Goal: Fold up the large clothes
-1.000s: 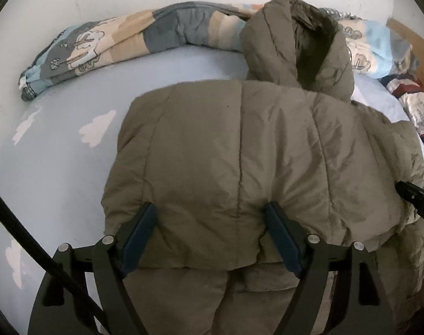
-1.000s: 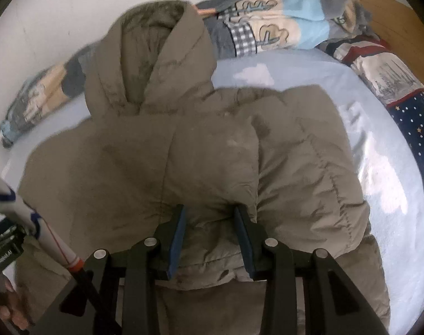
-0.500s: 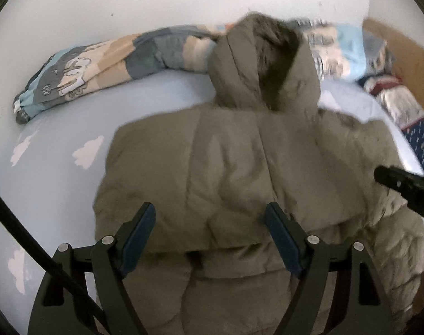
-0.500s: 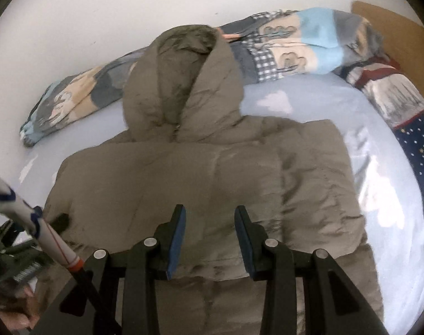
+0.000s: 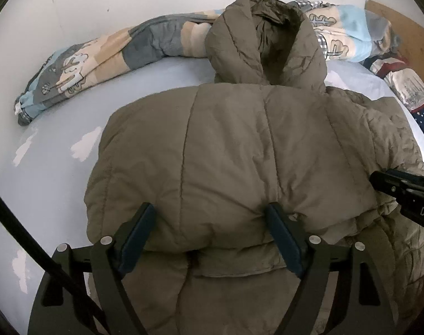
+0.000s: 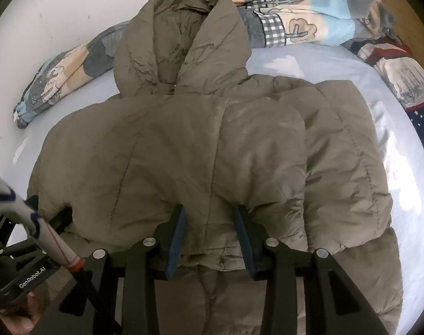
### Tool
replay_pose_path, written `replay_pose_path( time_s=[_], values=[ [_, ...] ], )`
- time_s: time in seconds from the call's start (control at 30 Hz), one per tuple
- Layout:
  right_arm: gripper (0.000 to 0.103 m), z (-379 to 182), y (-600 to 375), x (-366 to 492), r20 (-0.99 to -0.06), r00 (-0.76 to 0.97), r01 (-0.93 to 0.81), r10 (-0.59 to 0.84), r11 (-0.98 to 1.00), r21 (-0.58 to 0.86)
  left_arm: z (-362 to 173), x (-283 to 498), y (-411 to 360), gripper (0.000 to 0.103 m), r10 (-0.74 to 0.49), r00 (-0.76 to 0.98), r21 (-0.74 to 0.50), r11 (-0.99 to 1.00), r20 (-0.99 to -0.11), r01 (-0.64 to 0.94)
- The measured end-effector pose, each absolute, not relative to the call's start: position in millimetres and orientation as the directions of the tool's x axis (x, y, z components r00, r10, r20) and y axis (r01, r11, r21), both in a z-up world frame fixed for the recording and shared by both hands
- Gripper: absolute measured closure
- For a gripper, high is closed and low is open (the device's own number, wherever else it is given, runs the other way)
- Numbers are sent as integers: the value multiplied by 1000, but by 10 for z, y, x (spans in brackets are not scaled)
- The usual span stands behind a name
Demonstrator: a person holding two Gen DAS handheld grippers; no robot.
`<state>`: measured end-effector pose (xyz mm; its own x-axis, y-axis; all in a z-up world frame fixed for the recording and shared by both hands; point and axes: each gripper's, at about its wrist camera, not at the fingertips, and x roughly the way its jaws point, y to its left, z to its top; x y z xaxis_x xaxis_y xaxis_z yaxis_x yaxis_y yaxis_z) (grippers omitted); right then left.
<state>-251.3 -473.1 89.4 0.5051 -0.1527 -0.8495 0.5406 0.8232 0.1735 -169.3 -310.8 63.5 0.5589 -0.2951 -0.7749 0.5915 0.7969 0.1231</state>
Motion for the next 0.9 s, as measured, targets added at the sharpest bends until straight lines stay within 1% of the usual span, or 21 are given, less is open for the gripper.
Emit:
replay_pose_path(
  time_s=[0.13,0.27,0.43,0.6,0.9],
  values=[
    [63,982,-4696,-2525,-843,511,539,-168,827,162,735,-1792,-3117,22,-299,603,161,791,-739,590],
    [63,1144,-4623,-2552,-811,564,510,-153,837,197,832,-1957,-3161,22,-333,637,190,769,-695,610],
    [63,1219,-4486,-2530,-801,578,478,-156,860,178,849,-2109,-3244,22,-345,673,254,738,-654,625],
    [63,1180,-4486,-2517,-808,570,482,-151,858,180,814,-2169,-3306,22,-334,693,303,719,-639,626],
    [63,1146,-4596,-2545,-815,559,508,-155,840,189,781,-2179,-3343,22,-328,697,317,713,-638,625]
  ],
)
